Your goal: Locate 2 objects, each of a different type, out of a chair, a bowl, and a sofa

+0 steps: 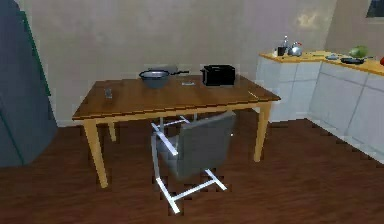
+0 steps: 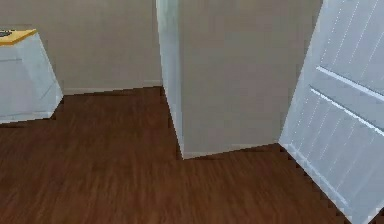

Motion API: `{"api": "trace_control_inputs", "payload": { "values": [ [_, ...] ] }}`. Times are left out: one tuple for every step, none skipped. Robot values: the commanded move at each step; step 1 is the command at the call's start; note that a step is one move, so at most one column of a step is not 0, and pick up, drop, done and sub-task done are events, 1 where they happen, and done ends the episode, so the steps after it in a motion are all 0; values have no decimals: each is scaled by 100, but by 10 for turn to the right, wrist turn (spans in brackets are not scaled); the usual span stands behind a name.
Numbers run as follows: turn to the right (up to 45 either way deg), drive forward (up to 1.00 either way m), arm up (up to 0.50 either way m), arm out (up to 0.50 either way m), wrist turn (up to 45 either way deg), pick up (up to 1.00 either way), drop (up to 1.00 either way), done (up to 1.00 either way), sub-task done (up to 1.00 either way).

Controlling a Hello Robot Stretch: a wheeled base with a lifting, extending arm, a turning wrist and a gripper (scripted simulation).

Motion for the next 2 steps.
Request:
{"api": "trace_control_inputs", "payload": {
  "values": [
    [0, 50, 0, 0, 0, 0, 0, 0, 0],
    [0, 0, 0, 0, 0, 0, 0, 100, 0]
  ]
}}
